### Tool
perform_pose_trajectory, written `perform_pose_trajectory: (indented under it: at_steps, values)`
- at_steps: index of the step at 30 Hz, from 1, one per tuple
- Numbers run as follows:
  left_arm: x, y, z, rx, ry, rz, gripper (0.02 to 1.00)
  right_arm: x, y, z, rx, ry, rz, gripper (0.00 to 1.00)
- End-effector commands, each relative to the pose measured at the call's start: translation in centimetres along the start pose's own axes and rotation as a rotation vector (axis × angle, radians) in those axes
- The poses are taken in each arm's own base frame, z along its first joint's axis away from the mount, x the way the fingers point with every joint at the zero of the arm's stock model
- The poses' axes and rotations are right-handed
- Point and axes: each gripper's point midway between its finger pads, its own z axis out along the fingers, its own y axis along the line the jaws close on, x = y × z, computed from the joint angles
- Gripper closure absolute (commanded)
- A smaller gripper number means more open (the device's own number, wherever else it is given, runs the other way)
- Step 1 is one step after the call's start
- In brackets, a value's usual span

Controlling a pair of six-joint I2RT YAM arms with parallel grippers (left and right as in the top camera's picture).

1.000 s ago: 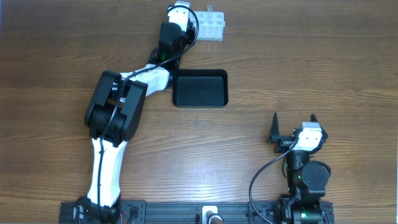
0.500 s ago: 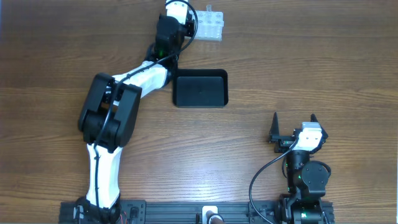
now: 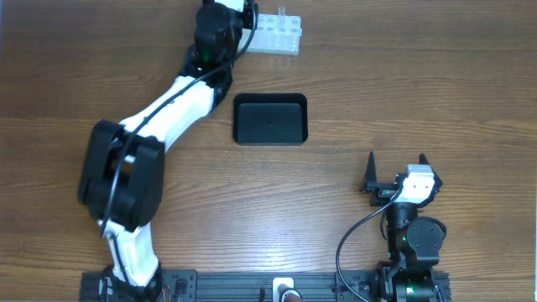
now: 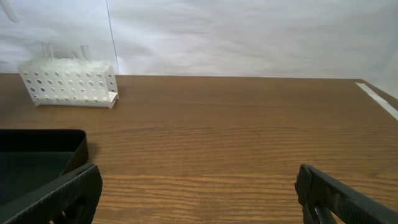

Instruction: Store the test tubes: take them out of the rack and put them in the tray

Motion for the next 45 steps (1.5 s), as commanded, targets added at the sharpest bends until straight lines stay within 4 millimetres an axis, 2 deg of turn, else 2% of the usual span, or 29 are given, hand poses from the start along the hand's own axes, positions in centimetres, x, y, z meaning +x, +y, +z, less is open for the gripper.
perform_pose_trajectory:
  at_steps: [1, 5, 8, 12, 19, 28, 33, 38, 45]
  values:
    - [-4.7, 0.5, -2.3, -0.009, -0.007, 0.019, 0.978, 0.2, 0.2, 0.0, -0.011, 0.002, -0.001, 0.009]
    - [-4.5, -0.1, -4.3, 0.013, 0.105, 0.034, 0.98, 0.2, 0.2, 0.0, -0.011, 0.001, -0.002, 0.007]
    - [-3.2, -1.0, -5.8, 0.029, 0.21, -0.013, 0.978, 0.2, 0.2, 0.0, -0.011, 0.001, -0.002, 0.009]
    - [0.3, -1.8, -7.9, 0.019, 0.389, -0.121, 0.978, 0.2, 0.2, 0.0, -0.011, 0.001, -0.002, 0.009]
    - [6.0, -1.6, -10.9, -0.093, 0.639, -0.339, 0.98, 0.2, 0.2, 0.0, -0.011, 0.001, -0.002, 0.012]
    - [11.1, -3.6, -11.3, -0.106, 0.765, -0.328, 0.98, 0.2, 0.2, 0.0, -0.01, 0.001, -0.002, 0.007]
    - [14.3, -4.4, -12.5, -0.114, 0.868, -0.28, 0.978, 0.2, 0.2, 0.0, -0.01, 0.001, -0.002, 0.009]
    - [16.0, -4.3, -13.7, -0.125, 0.941, -0.241, 0.978, 0.2, 0.2, 0.0, -0.011, 0.002, -0.002, 0.009]
    - [17.9, -4.6, -13.9, -0.104, 0.984, -0.173, 0.978, 0.2, 0.2, 0.0, -0.011, 0.001, -0.002, 0.009]
